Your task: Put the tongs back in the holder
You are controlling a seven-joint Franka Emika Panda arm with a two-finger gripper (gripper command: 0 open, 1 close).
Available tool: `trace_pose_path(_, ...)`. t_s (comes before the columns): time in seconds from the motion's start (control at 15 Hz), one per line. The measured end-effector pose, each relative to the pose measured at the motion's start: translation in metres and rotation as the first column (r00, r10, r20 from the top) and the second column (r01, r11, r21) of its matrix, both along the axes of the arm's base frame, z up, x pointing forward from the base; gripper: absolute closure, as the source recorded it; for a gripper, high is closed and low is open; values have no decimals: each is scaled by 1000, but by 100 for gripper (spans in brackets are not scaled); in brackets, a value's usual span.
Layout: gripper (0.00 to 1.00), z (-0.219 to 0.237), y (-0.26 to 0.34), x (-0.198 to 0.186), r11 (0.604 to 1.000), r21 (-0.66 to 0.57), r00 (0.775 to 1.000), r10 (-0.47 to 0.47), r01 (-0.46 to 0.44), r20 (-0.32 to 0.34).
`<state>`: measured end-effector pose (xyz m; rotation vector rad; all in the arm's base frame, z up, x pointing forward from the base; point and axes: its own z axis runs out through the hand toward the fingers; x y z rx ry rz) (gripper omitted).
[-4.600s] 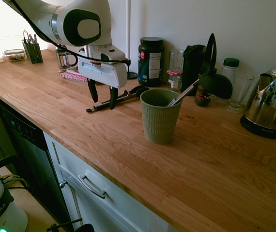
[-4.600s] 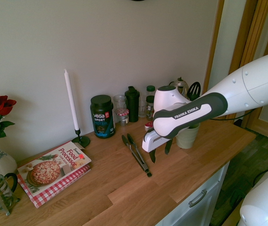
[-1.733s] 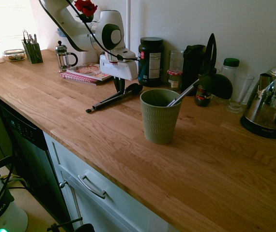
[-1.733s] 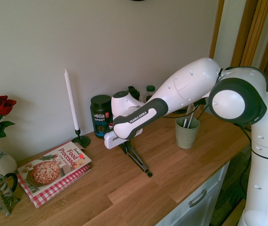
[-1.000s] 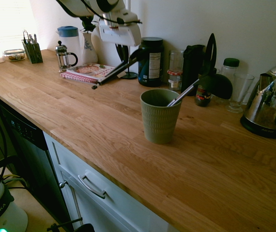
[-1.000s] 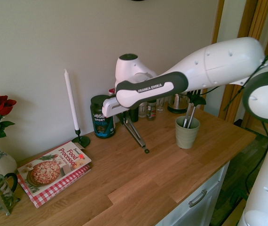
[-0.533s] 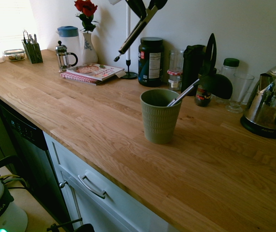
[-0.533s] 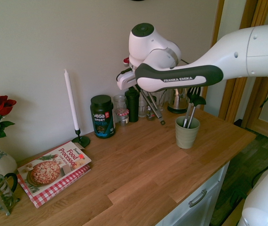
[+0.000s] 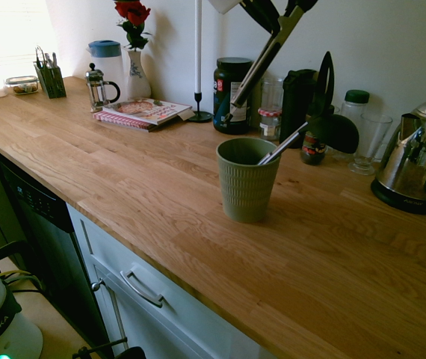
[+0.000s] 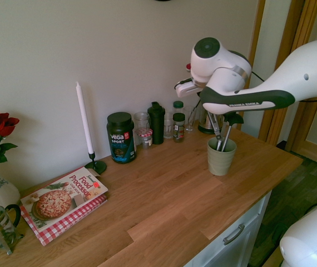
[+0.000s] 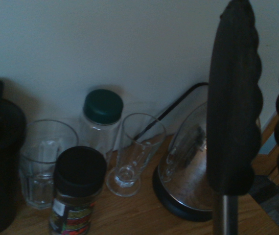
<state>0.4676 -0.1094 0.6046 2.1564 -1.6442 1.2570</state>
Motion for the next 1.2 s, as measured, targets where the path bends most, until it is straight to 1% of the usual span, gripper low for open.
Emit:
trace_pose_path(0.13,100,-3,-10,-1,1000,3,1000,0,0,9)
trace_pose_path(0.27,100,-9,-19,3,1000,8,999,11,-12,32)
trace_pose_path(0.4,100,-22,-30,10,1000,22,999,15,-16,42)
trace_pose_path(0.53,100,-40,-36,20,999,39,999,21,-23,37)
trace_pose_path(0.8,100,-65,-33,31,998,55,999,41,-41,3)
trace_pose_path(1.0,100,-83,-31,28,997,67,999,50,-49,-19)
trace_pose_path(1.13,100,-96,-27,25,996,76,999,54,-54,-6)
trace_pose_path(1.2,100,-102,-26,23,996,77,998,56,-55,-9)
